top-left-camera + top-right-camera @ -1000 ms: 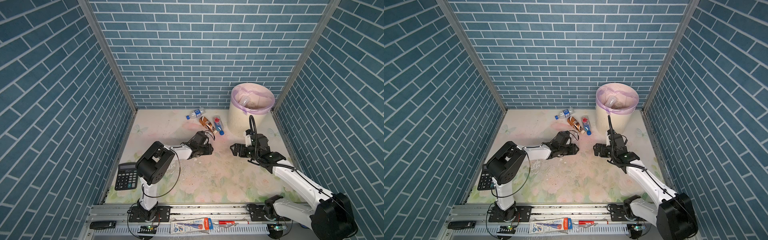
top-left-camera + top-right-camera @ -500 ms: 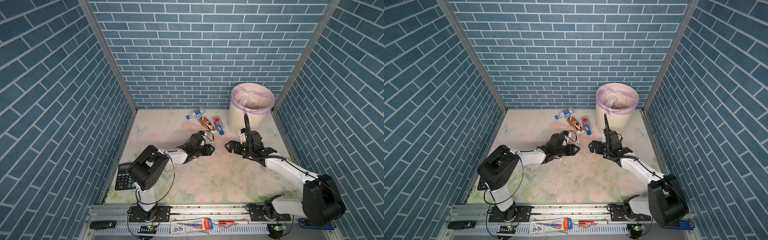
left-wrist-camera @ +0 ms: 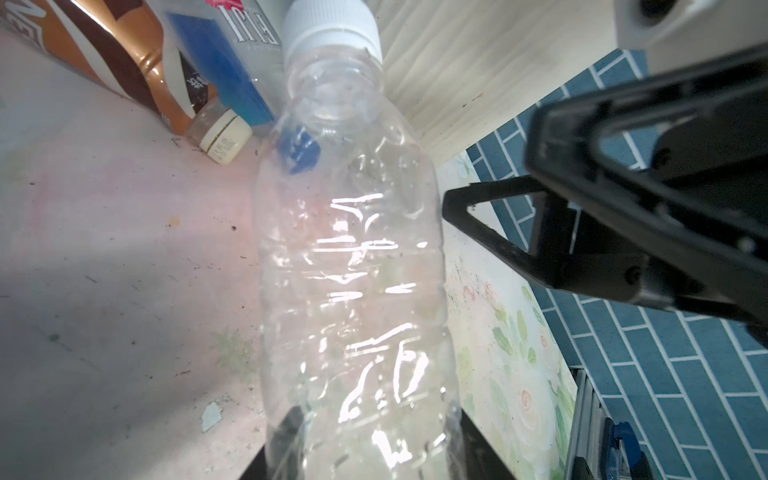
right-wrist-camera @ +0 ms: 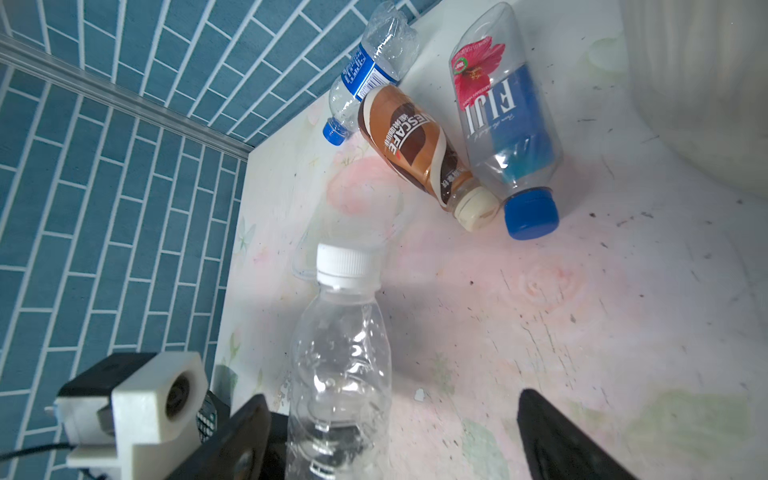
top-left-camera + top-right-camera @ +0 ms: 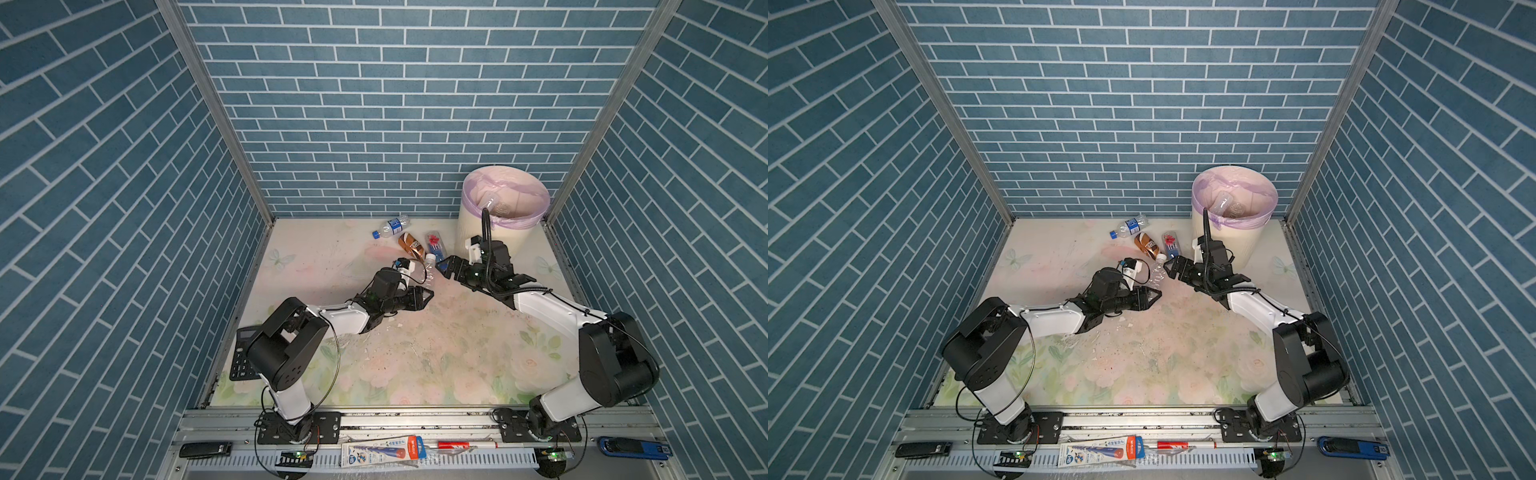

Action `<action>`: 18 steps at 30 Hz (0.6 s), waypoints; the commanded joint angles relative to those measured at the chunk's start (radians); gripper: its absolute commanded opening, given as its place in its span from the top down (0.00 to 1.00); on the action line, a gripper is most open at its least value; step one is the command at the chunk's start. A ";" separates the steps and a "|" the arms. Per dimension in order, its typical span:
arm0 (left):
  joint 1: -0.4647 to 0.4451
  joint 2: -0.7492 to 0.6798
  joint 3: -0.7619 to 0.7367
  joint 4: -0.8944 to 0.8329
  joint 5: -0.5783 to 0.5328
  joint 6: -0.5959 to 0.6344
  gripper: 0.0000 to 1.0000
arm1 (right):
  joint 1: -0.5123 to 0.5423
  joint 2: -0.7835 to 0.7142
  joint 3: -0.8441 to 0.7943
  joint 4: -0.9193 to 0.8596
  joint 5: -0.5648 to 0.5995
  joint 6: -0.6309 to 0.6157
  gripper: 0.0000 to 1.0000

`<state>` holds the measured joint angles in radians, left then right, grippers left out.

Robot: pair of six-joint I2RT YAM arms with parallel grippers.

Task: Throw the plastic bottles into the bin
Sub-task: 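Lift the clear bottle with the left gripper while the right gripper grasps its cap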

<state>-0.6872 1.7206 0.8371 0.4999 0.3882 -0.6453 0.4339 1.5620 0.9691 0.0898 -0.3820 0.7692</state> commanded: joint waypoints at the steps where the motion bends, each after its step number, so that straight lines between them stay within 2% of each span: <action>1: -0.022 -0.033 0.000 0.032 0.018 0.020 0.50 | 0.003 0.036 0.067 0.075 -0.046 0.067 0.08; 9: -0.062 -0.044 0.028 -0.022 0.001 0.053 0.50 | 0.003 0.110 0.151 0.085 -0.046 0.078 0.18; 18: -0.062 -0.054 0.026 -0.030 -0.008 0.056 0.50 | 0.003 0.130 0.165 0.085 -0.029 0.076 0.49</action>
<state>-0.7452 1.6943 0.8436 0.4759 0.3862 -0.6094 0.4339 1.6852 1.0920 0.1570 -0.4141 0.8360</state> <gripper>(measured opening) 0.536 0.533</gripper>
